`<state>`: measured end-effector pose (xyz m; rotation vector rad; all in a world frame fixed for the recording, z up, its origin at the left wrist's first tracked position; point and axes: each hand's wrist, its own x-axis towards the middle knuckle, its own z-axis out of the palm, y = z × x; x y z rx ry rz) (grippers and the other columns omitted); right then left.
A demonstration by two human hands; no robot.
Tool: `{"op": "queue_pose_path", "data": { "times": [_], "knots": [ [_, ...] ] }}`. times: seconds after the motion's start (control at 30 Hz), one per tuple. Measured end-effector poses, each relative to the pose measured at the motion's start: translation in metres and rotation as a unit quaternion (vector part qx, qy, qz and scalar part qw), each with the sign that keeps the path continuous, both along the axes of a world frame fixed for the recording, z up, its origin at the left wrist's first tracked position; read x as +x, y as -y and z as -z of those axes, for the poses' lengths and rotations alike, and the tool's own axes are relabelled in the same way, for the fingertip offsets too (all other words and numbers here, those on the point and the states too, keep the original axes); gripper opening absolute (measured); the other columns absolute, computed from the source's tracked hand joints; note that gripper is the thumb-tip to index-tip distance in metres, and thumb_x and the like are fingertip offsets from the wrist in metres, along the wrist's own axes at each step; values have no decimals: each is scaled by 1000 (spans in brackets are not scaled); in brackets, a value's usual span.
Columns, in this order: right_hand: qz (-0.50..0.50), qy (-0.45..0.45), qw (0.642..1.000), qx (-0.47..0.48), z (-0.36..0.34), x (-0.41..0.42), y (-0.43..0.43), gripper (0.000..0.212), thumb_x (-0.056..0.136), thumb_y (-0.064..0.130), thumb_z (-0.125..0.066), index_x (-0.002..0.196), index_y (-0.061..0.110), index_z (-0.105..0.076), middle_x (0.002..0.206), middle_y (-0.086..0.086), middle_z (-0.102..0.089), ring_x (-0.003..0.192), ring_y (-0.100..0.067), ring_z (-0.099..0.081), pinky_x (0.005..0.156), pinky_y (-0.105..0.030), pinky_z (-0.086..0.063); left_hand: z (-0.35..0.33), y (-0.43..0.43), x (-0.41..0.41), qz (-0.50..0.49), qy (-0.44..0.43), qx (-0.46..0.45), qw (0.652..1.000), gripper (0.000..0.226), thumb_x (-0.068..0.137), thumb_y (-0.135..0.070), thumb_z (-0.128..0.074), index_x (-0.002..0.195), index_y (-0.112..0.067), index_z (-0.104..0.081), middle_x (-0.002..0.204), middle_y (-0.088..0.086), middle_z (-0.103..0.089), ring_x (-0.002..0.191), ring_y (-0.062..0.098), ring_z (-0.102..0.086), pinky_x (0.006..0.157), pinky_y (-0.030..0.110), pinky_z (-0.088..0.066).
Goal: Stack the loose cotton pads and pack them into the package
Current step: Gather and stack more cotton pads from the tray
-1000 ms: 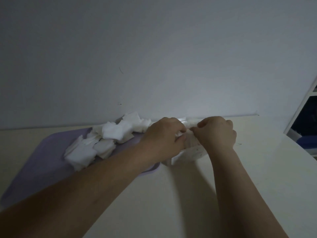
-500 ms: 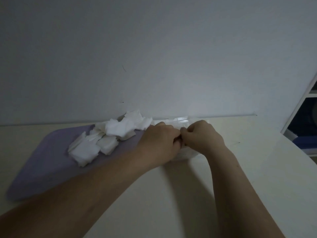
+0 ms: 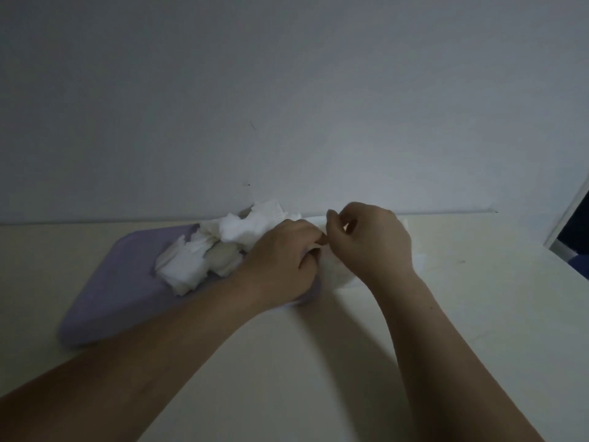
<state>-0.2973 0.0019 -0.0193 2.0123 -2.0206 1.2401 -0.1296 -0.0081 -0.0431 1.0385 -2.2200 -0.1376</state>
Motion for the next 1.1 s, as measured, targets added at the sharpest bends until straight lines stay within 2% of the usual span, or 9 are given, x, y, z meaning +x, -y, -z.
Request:
{"op": "queue_pose_path", "data": {
  "times": [0.13, 0.3, 0.4, 0.6, 0.73, 0.87, 0.93, 1.03, 1.1],
  "knots": [
    [-145, 3, 984, -98, 18, 46, -13, 24, 91, 40, -58, 94, 24, -74, 88, 6, -67, 87, -17, -63, 70, -33, -51, 14, -7, 57, -71, 15, -14, 997, 23, 85, -19, -57, 103, -18, -71, 103, -4, -70, 100, 18, -63, 90, 34, -50],
    [-267, -3, 963, 33, 53, 84, -20, 49, 89, 41, -60, 135, 24, -62, 138, 3, -61, 130, -18, -55, 104, -34, -48, 37, -16, 127, -190, 4, 26, 981, 26, 82, -19, -60, 102, -15, -76, 103, 2, -76, 98, 28, -69, 85, 38, -56],
    [-270, -33, 959, 84, 61, 88, -19, 55, 95, 37, -63, 148, 25, -50, 149, 6, -52, 139, -18, -48, 111, -30, -40, 41, -20, 141, -217, 4, 55, 975, 37, 85, -27, -57, 115, -14, -74, 114, 3, -75, 107, 29, -68, 90, 37, -55],
    [-231, -8, 970, 77, 52, 96, -7, 49, 92, 31, -68, 140, 26, -58, 143, 4, -59, 131, -16, -56, 105, -31, -46, 43, -12, 151, -275, -21, -27, 961, 34, 74, -19, -64, 107, -16, -72, 106, 4, -69, 100, 35, -62, 82, 44, -55],
    [-232, -19, 971, 54, 28, 119, 25, 47, 87, 22, -74, 133, 22, -63, 133, 1, -65, 120, -12, -56, 90, -17, -37, 51, -6, 154, -291, -26, 53, 955, 40, 71, -34, -66, 109, -21, -71, 110, 6, -71, 110, 40, -63, 91, 48, -54],
    [-220, -63, 961, 153, 18, 148, 63, 66, 84, 36, -76, 144, 20, -53, 140, -2, -61, 130, -23, -57, 104, -32, -45, 52, -6, 151, -289, -26, 56, 955, 42, 73, -39, -61, 111, -23, -69, 115, 5, -70, 114, 41, -60, 94, 49, -52],
    [-205, -70, 959, 184, 20, 157, 75, 70, 82, 45, -78, 143, 20, -53, 137, -2, -64, 127, -24, -59, 102, -35, -47, 52, -6, 151, -292, -24, 41, 955, 43, 73, -41, -55, 108, -22, -69, 112, 5, -69, 110, 41, -59, 91, 49, -52],
    [-184, -82, 962, 186, 27, 165, 81, 47, 81, 45, -76, 120, 21, -63, 110, -2, -71, 104, -25, -65, 85, -36, -51, 56, -2, 153, -302, -4, 46, 952, 40, 74, -42, -53, 107, -24, -68, 112, 1, -65, 105, 36, -54, 89, 44, -50],
    [-178, -88, 965, 172, 30, 169, 83, 31, 86, 40, -71, 110, 21, -67, 105, -4, -73, 100, -28, -66, 81, -36, -52, 57, -2, 153, -301, 1, 52, 952, 39, 75, -42, -52, 106, -26, -67, 114, -1, -63, 104, 34, -52, 88, 42, -48]
  ]
}}
